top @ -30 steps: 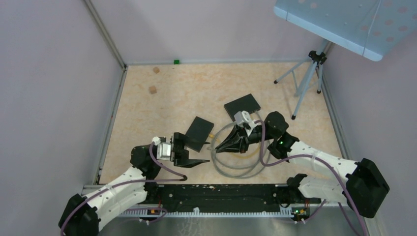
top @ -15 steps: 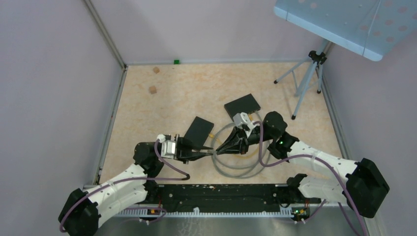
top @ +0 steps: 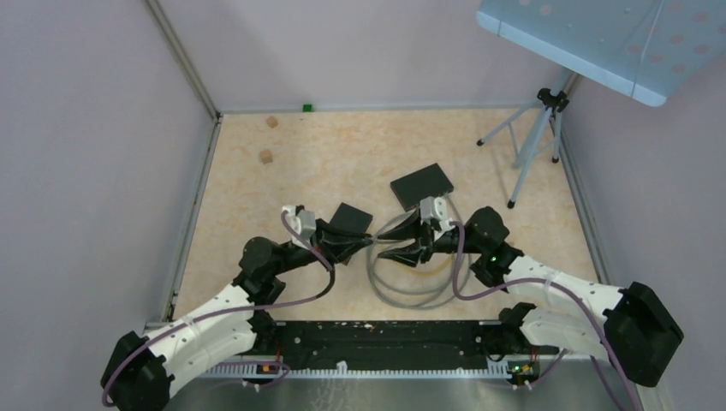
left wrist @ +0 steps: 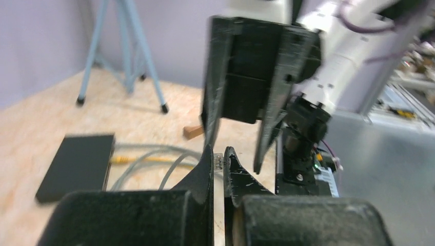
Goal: Insert the plug into the switch port
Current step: Adjust the connector.
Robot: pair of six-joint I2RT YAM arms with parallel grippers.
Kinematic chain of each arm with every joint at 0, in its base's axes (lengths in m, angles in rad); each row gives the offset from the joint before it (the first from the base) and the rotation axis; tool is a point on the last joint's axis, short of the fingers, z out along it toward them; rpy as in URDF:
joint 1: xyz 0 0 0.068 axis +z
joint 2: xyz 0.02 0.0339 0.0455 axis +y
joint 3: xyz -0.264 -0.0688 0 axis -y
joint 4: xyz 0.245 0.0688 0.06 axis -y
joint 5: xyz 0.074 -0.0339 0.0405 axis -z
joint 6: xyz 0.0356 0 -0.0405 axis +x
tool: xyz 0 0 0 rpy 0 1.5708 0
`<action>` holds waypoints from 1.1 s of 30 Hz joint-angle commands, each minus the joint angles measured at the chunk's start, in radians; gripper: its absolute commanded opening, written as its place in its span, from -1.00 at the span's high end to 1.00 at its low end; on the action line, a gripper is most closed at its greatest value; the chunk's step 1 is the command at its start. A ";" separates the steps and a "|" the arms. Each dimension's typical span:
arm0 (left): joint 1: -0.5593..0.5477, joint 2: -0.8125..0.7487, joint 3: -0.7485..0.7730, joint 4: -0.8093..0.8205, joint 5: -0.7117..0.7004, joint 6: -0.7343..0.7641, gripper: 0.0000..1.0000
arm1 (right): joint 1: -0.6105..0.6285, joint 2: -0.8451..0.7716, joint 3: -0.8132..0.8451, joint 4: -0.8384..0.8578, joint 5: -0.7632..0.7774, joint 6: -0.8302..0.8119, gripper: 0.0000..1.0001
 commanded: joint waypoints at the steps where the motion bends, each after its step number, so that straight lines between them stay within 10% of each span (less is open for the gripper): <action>1: -0.002 -0.044 0.035 -0.209 -0.388 -0.185 1.00 | -0.001 -0.012 -0.057 0.215 0.229 -0.075 0.15; 9: -0.001 -0.132 -0.108 -0.145 -0.651 -0.502 1.00 | 0.031 0.137 -0.117 0.497 0.332 -0.183 0.13; 33: -0.001 -0.128 -0.092 -0.204 -0.570 -0.503 1.00 | 0.108 0.422 0.016 0.605 0.275 -0.388 0.30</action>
